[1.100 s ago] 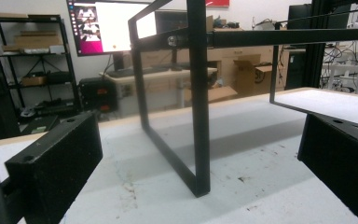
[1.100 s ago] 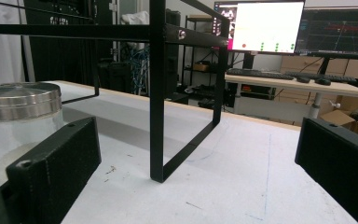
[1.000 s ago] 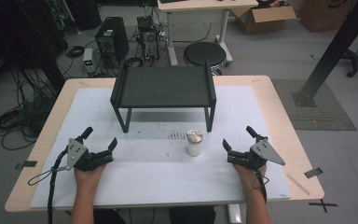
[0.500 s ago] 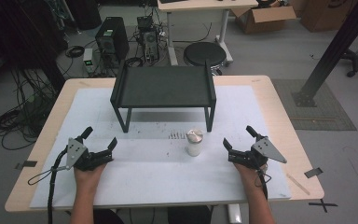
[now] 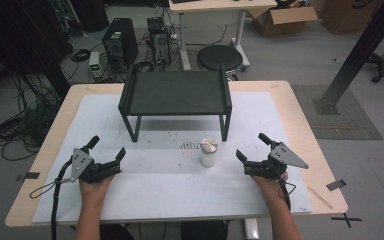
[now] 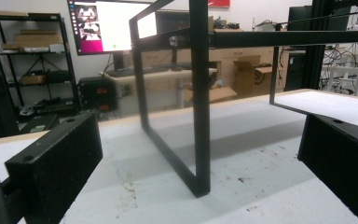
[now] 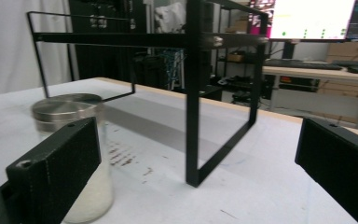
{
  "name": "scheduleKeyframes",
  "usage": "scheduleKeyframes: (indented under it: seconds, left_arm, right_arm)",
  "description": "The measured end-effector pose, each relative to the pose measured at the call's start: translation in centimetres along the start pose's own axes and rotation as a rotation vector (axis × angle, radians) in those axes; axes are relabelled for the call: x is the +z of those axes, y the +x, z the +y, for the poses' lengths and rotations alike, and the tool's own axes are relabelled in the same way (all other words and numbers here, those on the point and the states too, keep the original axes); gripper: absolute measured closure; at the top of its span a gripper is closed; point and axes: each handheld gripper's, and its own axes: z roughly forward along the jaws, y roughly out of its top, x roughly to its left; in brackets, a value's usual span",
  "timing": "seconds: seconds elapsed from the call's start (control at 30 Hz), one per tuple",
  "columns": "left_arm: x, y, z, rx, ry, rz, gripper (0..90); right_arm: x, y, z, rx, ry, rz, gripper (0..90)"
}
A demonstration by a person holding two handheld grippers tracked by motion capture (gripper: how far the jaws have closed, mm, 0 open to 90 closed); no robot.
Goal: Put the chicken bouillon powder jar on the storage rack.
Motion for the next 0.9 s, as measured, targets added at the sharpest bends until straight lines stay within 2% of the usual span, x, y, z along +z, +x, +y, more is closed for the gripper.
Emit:
scheduleKeyframes:
  seconds: [0.17,0.27,0.37,0.9]
  left_arm:
    - [0.0,0.0,0.0,0.004,-0.001,0.000,0.2]
    - [0.0,0.0,0.0,0.006,-0.002,0.001,0.2]
    - [0.0,-0.1,0.0,0.008,-0.003,0.001,0.2]
    - [0.0,-0.1,0.0,0.008,-0.003,-0.001,0.2]
  right_arm:
    - [0.4,0.8,0.6,-0.024,0.019,0.057,0.0]
    - [0.7,1.1,0.8,-0.004,0.025,0.102,0.0]
    - [0.9,1.3,1.0,-0.003,0.038,0.128,0.0]
    - [2.2,2.7,1.3,-0.034,0.125,0.227,0.0]
